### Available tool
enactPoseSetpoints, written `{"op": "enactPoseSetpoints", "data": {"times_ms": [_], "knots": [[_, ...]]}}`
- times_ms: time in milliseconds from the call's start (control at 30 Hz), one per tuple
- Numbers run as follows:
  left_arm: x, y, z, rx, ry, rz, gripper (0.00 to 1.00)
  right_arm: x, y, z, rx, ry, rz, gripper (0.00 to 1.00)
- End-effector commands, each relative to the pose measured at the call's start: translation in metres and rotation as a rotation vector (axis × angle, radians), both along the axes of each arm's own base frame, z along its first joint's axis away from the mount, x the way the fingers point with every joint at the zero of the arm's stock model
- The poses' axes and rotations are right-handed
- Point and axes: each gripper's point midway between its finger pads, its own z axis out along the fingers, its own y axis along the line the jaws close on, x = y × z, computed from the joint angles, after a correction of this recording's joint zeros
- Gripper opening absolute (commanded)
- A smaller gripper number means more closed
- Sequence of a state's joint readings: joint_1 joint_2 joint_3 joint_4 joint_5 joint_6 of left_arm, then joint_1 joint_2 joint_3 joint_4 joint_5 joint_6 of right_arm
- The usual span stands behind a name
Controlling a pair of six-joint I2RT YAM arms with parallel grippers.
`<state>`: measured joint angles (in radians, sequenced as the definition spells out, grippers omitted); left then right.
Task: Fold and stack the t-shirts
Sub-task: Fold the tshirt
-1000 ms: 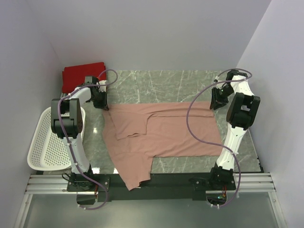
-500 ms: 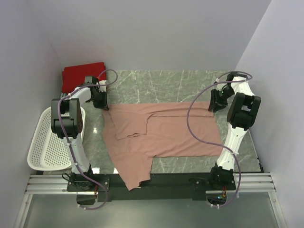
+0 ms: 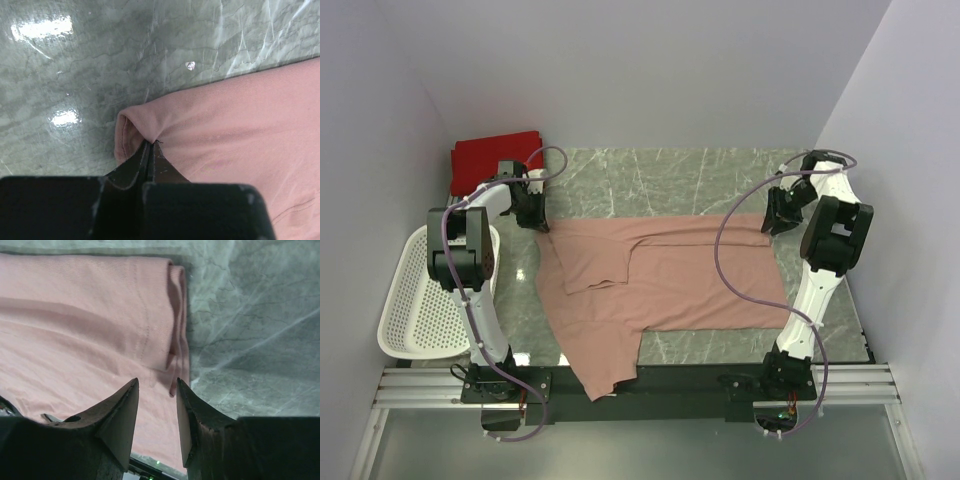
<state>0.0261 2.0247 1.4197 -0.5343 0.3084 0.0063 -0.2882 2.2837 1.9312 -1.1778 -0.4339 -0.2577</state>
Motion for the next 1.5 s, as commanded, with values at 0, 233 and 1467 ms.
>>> {"op": "enactPoseSetpoints", "data": {"times_ms": [0, 233, 1467], "knots": [[-0.002, 0.005, -0.01, 0.013, 0.023, 0.004, 0.01, 0.001, -0.01, 0.015, -0.058, -0.03, -0.038, 0.43], [-0.002, 0.005, -0.009, 0.009, 0.022, 0.006, 0.01, -0.002, -0.001, 0.006, -0.025, 0.002, -0.045, 0.41], [-0.005, 0.005, -0.012, 0.008, 0.03, 0.007, 0.01, -0.006, 0.01, -0.01, 0.033, 0.065, -0.067, 0.34]]}}
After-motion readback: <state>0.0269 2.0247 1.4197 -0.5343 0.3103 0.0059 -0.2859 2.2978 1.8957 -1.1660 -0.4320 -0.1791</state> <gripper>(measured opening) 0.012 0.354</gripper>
